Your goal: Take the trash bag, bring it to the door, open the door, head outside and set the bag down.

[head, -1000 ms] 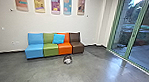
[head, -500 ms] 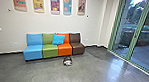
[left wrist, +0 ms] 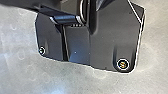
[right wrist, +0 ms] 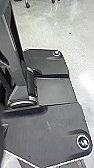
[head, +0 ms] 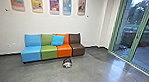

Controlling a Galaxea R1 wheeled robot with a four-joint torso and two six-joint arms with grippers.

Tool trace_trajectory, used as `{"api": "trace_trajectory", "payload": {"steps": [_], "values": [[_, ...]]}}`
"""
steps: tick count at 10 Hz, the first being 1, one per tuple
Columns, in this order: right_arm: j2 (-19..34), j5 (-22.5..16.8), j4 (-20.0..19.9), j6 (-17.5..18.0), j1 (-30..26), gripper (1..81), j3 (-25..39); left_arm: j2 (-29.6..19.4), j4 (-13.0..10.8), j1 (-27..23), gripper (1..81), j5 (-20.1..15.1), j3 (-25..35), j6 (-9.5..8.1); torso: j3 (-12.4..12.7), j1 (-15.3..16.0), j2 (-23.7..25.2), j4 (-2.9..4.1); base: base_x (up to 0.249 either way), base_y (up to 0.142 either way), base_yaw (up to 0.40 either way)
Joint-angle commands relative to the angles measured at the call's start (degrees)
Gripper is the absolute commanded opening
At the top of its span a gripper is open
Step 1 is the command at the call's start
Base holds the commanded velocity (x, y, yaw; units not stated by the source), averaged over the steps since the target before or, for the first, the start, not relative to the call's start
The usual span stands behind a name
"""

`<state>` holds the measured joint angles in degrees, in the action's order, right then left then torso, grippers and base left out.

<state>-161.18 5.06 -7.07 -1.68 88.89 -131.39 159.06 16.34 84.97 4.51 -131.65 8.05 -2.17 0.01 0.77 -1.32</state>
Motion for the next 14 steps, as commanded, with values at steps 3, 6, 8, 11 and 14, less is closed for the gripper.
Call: {"api": "trace_trajectory", "payload": {"steps": [3, 6, 8, 11, 14], "values": [[0.6, -2.8, -0.6, -0.3, -2.7, 81.1, 0.8, -0.8, -0.1, -3.1, 81.1, -3.3, 0.8, -0.05, 0.0, 0.0, 0.0, 0.0, 0.191, 0.0, 0.0], [0.6, -2.8, -0.6, -0.3, -2.8, 81.1, 0.7, -0.7, -0.1, -3.1, 81.1, -3.3, 0.8, -0.05, 0.0, 0.0, 0.0, 0.0, 0.19, 0.0, 0.0], [0.5, -2.8, -0.4, -0.3, -2.7, 81.1, 0.7, -0.7, -0.1, -3.1, 81.1, -3.3, 0.8, -0.05, 0.0, 0.0, 0.0, 0.0, 0.19, 0.0, 0.0], [0.5, -2.8, -0.4, -0.3, -3.0, 81.1, 0.7, -0.7, -0.1, -3.1, 81.1, -3.3, 0.8, -0.05, 0.0, 0.0, 0.0, 0.0, 0.19, 0.0, 0.0], [0.6, -2.8, -0.5, -0.3, -2.8, 81.1, 0.7, -0.7, -0.1, -3.1, 81.1, -3.3, 0.8, -0.05, 0.0, 0.0, 0.0, 0.0, 0.186, 0.043, 0.0]]}}
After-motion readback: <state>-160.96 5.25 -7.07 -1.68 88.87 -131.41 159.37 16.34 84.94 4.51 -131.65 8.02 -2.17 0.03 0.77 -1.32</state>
